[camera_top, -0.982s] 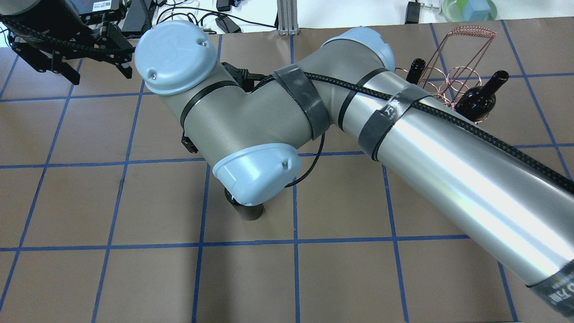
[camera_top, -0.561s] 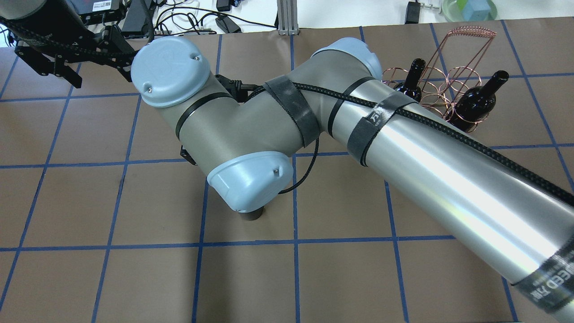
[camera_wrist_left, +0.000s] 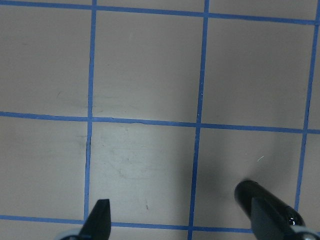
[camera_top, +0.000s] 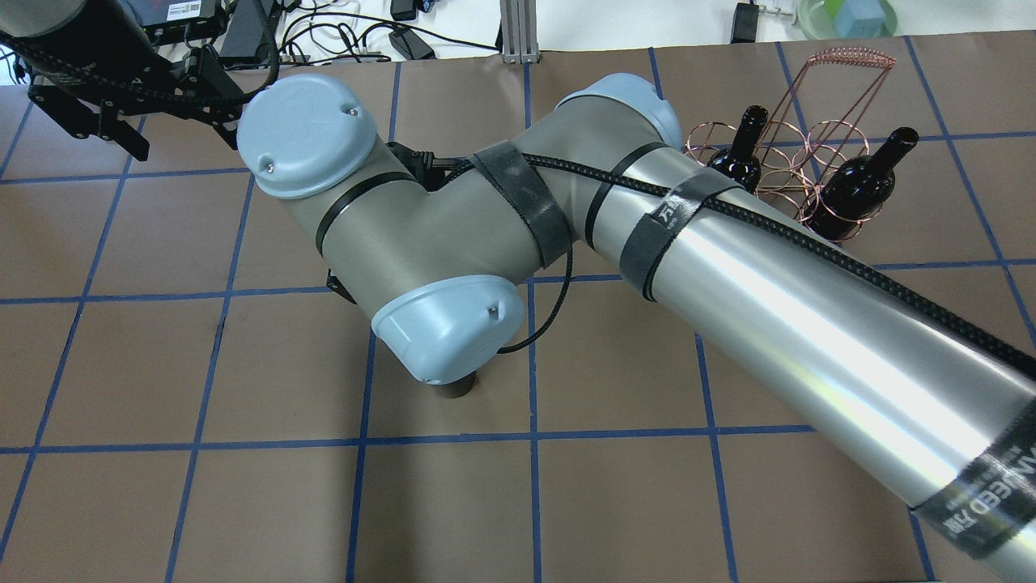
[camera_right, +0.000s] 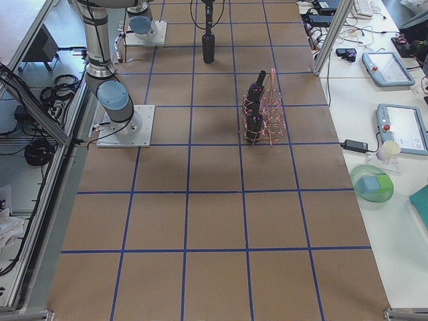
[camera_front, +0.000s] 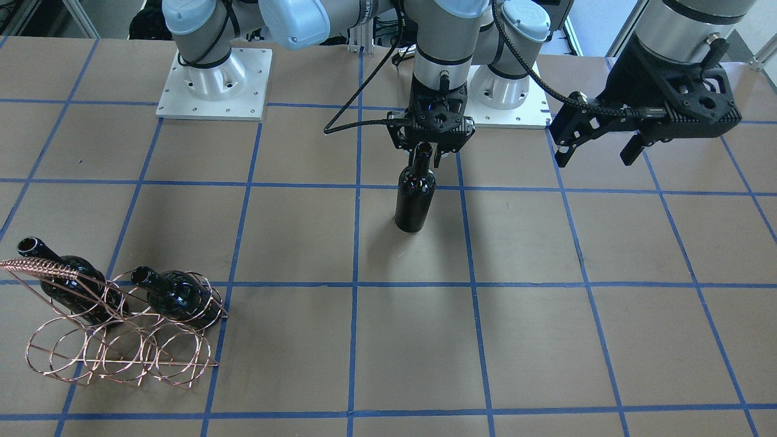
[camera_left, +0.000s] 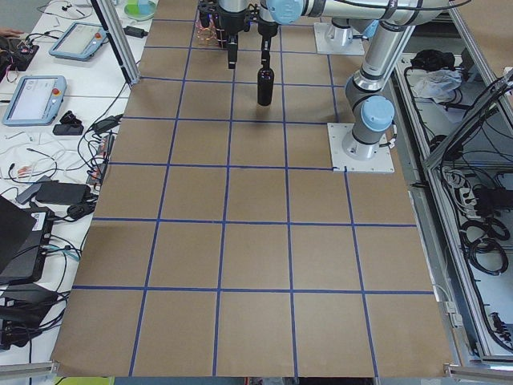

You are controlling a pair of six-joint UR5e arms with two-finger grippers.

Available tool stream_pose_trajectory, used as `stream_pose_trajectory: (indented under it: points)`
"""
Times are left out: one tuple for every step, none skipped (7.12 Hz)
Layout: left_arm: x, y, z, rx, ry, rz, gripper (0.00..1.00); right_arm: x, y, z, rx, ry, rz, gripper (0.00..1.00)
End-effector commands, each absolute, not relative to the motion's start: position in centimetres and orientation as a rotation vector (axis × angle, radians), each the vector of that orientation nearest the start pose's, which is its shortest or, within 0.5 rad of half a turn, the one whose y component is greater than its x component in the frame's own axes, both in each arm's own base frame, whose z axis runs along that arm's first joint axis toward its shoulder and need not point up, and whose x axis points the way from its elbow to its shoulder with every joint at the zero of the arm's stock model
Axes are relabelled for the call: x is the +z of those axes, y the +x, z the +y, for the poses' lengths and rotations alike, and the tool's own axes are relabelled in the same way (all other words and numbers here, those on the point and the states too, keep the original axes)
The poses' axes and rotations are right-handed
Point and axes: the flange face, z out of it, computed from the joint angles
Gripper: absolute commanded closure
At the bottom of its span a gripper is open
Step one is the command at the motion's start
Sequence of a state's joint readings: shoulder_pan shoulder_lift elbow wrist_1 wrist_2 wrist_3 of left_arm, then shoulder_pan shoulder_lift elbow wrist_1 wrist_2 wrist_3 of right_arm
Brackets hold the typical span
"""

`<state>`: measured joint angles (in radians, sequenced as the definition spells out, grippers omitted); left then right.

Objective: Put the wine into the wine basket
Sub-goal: 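Lift the bottle with the right gripper and carry it to the wire rack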

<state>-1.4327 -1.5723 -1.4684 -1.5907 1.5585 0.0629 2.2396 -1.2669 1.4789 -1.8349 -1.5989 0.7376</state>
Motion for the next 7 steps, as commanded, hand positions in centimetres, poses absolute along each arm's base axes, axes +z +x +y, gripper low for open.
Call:
stream_pose_trajectory:
  points:
    - [53.5, -6.5, -51.2, -0.127, -0.117, 3.141, 0.00, 39.0, 48.6, -40.0, -0.056, 0.107, 3.109, 0.63]
    - [53.5, -6.5, -51.2, -0.127, -0.117, 3.141, 0.00, 38.9, 48.5, -39.9, -0.053, 0.103, 3.113, 0.69]
    - [53.4, -6.5, -51.3, -0.124, -0.117, 3.141, 0.00, 39.0, 48.5, -39.9, -0.061, 0.098, 3.114, 0.73]
    - [53.4, -6.5, -51.3, -0.124, -0.120, 3.141, 0.00, 39.7, 48.2, -40.0, -0.087, 0.080, 3.115, 0.80]
    - [53.4, -6.4, -51.3, -0.124, -0.120, 3.140, 0.00, 41.2, 47.2, -40.5, -0.119, 0.040, 3.110, 0.87]
    - [53.4, -6.5, -51.3, -0.122, -0.120, 3.141, 0.00, 42.7, 45.5, -40.7, -0.121, -0.016, 3.138, 0.90]
    - [53.4, -6.5, -51.3, -0.122, -0.120, 3.142, 0.00, 44.4, 42.7, -41.9, -0.122, -0.015, 3.144, 0.90]
